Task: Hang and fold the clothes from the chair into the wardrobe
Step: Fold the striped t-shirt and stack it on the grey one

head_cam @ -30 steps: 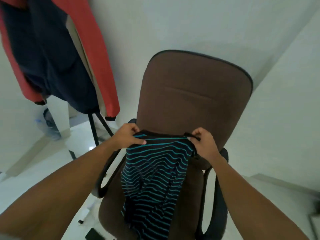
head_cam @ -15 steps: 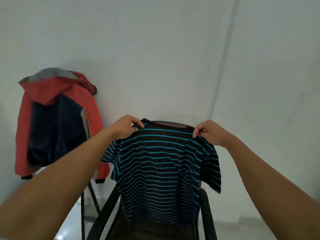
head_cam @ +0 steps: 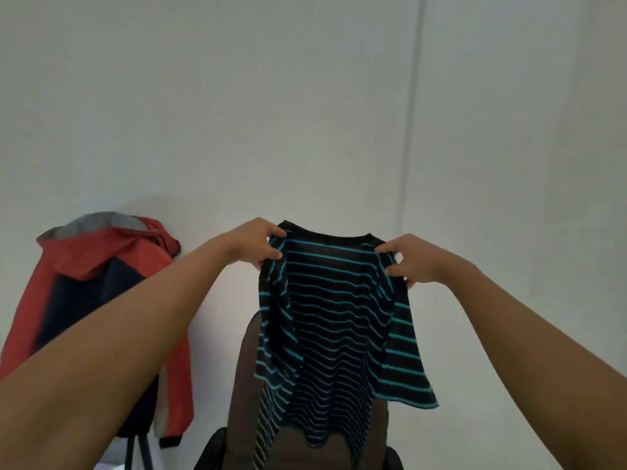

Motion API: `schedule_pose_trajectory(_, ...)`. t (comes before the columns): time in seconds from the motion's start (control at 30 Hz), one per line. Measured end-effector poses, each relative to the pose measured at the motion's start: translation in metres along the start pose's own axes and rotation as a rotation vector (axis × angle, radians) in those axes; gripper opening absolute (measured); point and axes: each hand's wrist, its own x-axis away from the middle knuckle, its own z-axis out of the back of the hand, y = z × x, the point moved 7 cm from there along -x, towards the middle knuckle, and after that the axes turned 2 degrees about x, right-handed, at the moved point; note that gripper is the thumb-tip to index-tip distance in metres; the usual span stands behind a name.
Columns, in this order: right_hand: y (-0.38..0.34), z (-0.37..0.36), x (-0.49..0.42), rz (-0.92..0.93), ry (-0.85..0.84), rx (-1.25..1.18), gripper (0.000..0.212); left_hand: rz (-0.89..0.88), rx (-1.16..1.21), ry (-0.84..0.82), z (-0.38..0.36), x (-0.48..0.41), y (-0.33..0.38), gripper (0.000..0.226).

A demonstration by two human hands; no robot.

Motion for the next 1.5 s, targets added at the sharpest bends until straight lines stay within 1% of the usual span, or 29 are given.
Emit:
schedule_pose_trajectory(0.13,-0.009,0.01,0.005,-0.005,0.05,-0.268,0.051,0.029,0.176,0.037,-0.004,0.002,0.03,0.062)
schedule_pose_trajectory(0.23,-0.013,0.018,0.007,-0.007,0.063,-0.44,0.065,-0.003,0.2,0.057,-0.006,0.003,0.049,0.07)
schedule_pose_trajectory(0.27,-0.015,0.021,0.008,0.005,0.072,-0.456,0.071,-0.021,0.18,0.081,-0.005,0.002,0.054,0.074)
schedule_pose_trajectory(0.33,-0.022,0.03,0.011,0.045,0.129,-0.413,0.075,-0.065,0.115,0.191,0.003,0.003,0.062,0.072)
schedule_pose_trajectory(0.43,-0.033,0.047,0.019,0.102,0.303,-0.368,0.064,-0.13,0.037,0.357,0.015,0.005,0.073,0.056)
schedule_pose_trajectory(0.5,-0.038,0.057,0.025,0.121,0.406,-0.375,0.047,-0.169,0.014,0.419,0.021,0.008,0.081,0.041)
schedule_pose_trajectory(0.6,-0.048,0.07,0.032,0.12,0.539,-0.21,0.018,-0.213,-0.084,0.55,0.032,0.015,0.092,0.023)
schedule_pose_trajectory(0.63,-0.051,0.074,0.034,0.121,0.578,-0.153,0.015,-0.236,-0.098,0.583,0.034,0.018,0.096,0.02)
schedule_pose_trajectory(0.7,-0.056,0.078,0.036,0.112,0.628,-0.113,0.017,-0.286,-0.038,0.601,0.035,0.023,0.104,0.012)
schedule_pose_trajectory(0.77,-0.057,0.079,0.034,0.099,0.627,-0.151,0.019,-0.317,0.064,0.599,0.035,0.027,0.109,0.007)
schedule_pose_trajectory(0.83,-0.057,0.075,0.032,0.078,0.593,-0.217,0.017,-0.336,0.13,0.595,0.035,0.029,0.111,0.01)
schedule_pose_trajectory(0.97,-0.057,0.067,0.032,0.08,0.554,-0.258,0.018,-0.341,0.105,0.588,0.035,0.029,0.109,0.013)
schedule_pose_trajectory(1.03,-0.058,0.062,0.032,0.099,0.506,-0.338,0.018,-0.325,0.085,0.596,0.036,0.027,0.103,0.018)
schedule_pose_trajectory(1.13,-0.058,0.057,0.032,0.128,0.447,-0.47,0.017,-0.275,0.129,0.561,0.038,0.023,0.092,0.02)
schedule_pose_trajectory(1.23,-0.059,0.054,0.03,0.145,0.42,-0.542,0.013,-0.236,0.15,0.538,0.037,0.021,0.087,0.014)
schedule_pose_trajectory(1.33,-0.058,0.053,0.028,0.172,0.425,-0.589,0.019,-0.24,0.155,0.554,0.039,0.022,0.082,0.009)
schedule_pose_trajectory(1.43,-0.057,0.054,0.022,0.156,0.45,-0.509,0.023,-0.235,0.18,0.552,0.04,0.019,0.075,0.007)
schedule_pose_trajectory(1.5,-0.055,0.055,0.019,0.116,0.476,-0.417,0.018,-0.229,0.202,0.526,0.039,0.016,0.072,0.005)
